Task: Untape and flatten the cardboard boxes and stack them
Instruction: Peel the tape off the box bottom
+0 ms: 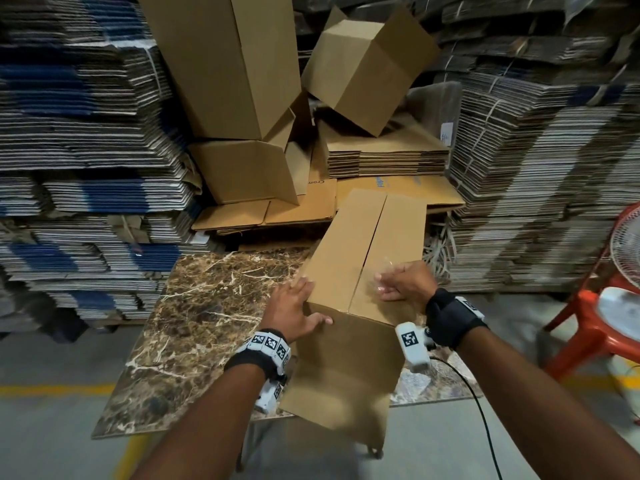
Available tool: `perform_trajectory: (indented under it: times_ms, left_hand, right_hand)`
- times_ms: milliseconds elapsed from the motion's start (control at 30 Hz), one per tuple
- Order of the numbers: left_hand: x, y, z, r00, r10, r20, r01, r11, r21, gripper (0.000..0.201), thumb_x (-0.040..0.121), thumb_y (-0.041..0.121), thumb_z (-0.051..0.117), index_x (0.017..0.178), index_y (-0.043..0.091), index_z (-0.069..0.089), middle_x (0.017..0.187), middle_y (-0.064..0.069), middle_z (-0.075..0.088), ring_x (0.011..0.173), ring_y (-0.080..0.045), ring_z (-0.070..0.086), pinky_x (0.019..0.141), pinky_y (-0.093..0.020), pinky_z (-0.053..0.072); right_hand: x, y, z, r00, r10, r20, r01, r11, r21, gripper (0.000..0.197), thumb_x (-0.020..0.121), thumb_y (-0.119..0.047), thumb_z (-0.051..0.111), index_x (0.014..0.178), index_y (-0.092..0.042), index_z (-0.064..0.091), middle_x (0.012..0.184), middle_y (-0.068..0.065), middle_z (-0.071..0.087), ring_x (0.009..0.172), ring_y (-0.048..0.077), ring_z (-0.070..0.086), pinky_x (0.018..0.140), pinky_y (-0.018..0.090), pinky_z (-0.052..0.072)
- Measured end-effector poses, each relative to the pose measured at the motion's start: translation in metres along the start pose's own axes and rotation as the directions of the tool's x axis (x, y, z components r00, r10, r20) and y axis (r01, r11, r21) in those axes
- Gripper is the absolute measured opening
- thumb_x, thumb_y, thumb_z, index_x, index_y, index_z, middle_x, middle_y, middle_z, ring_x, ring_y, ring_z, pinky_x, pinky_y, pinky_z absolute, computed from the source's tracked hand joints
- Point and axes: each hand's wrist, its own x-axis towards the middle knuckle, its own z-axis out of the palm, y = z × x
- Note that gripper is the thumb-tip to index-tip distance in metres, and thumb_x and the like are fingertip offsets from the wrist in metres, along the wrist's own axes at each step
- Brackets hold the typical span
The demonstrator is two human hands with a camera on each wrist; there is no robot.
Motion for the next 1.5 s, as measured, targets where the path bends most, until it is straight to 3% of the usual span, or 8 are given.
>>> perform_trajectory:
  times_ms: [300,433,600,800,967,1067,1400,1500]
  left_hand:
    - [0.005,0.02,-0.002,0.999,-0.027,0.027,0.027,0.999,-0.018,0.108,0.069,0.09,0.058,0.151,0.021,0.045,0.163,0.004,0.035,0.146,-0.028,0.039,0.124,-0.047,0.024]
    - [0.006,0.035,0.002,1.0,0.0,-0.004,0.0,0.999,-0.032,0.106,0.064,0.092,0.06,0.139,0.017,0.056,0.154,0.0,0.05,0.136,-0.026,0.051,0.122,-0.046,0.03]
    - [0.012,0.044,0.001,0.998,0.031,-0.052,-0.033,0.999,-0.033,0.084,0.056,0.093,0.066,0.097,0.019,0.064,0.1,0.005,0.069,0.087,-0.018,0.064,0.094,-0.04,0.053]
    - [0.015,0.042,0.005,0.998,-0.008,-0.061,0.006,0.999,-0.033,0.087,0.047,0.102,0.056,0.087,0.025,0.058,0.083,0.009,0.066,0.073,-0.015,0.061,0.077,-0.034,0.057]
    - [0.011,0.049,0.001,0.996,-0.081,-0.032,0.08,0.996,-0.042,0.086,0.045,0.101,0.059,0.088,0.026,0.059,0.091,0.009,0.068,0.086,-0.019,0.065,0.08,-0.036,0.057]
    - [0.012,0.051,0.003,0.992,-0.127,-0.026,0.125,0.99,-0.072,0.089,0.041,0.104,0.054,0.086,0.028,0.063,0.102,0.011,0.072,0.099,-0.024,0.068,0.083,-0.039,0.058]
    - [0.007,0.061,-0.01,0.988,-0.155,0.021,0.156,0.987,-0.041,0.086,0.048,0.093,0.069,0.099,0.024,0.064,0.094,0.005,0.07,0.087,-0.017,0.063,0.081,-0.036,0.058]
    - [0.007,0.061,-0.012,0.985,-0.171,0.023,0.172,0.984,-0.046,0.088,0.049,0.088,0.074,0.105,0.021,0.065,0.091,0.002,0.069,0.089,-0.02,0.064,0.083,-0.038,0.058]
  right_hand:
    - [0.014,0.013,-0.014,0.957,-0.113,-0.266,0.019,0.943,-0.332,0.074,0.05,-0.02,0.102,0.101,-0.011,0.049,0.077,0.012,0.074,0.052,0.016,0.064,0.046,0.032,0.052]
    - [0.012,0.008,-0.014,0.908,-0.39,-0.154,0.168,0.676,-0.717,0.041,0.068,-0.046,0.092,0.098,-0.028,0.071,0.094,-0.005,0.073,0.084,0.015,0.068,0.075,0.029,0.055]
    - [0.015,0.0,-0.017,0.93,-0.339,0.142,0.314,0.536,-0.784,0.036,0.094,0.001,0.055,0.12,-0.014,0.075,0.135,0.007,0.065,0.127,0.022,0.059,0.105,0.027,0.043]
    - [0.013,-0.007,-0.037,0.939,-0.328,0.099,0.296,0.632,-0.716,0.034,0.074,0.001,0.076,0.097,-0.021,0.063,0.074,0.006,0.076,0.07,0.024,0.074,0.066,0.038,0.063]
    - [0.023,-0.003,-0.038,0.937,-0.348,0.006,0.228,0.599,-0.768,0.038,0.064,-0.018,0.091,0.085,-0.018,0.059,0.077,-0.001,0.07,0.07,0.017,0.065,0.053,0.025,0.045]
    - [0.03,-0.007,-0.039,0.94,-0.338,-0.051,0.174,0.601,-0.78,0.04,0.064,-0.024,0.092,0.087,-0.023,0.06,0.082,-0.004,0.066,0.074,0.016,0.061,0.057,0.028,0.044]
    - [0.042,-0.019,-0.015,0.842,-0.505,0.191,0.268,0.085,-0.96,0.027,0.087,-0.008,0.067,0.108,-0.022,0.075,0.111,0.007,0.063,0.101,0.028,0.061,0.093,0.038,0.045]
    - [0.045,-0.025,-0.012,0.848,-0.483,0.221,0.288,0.069,-0.955,0.019,0.086,-0.013,0.072,0.103,-0.02,0.077,0.114,0.008,0.058,0.107,0.029,0.053,0.094,0.041,0.037]
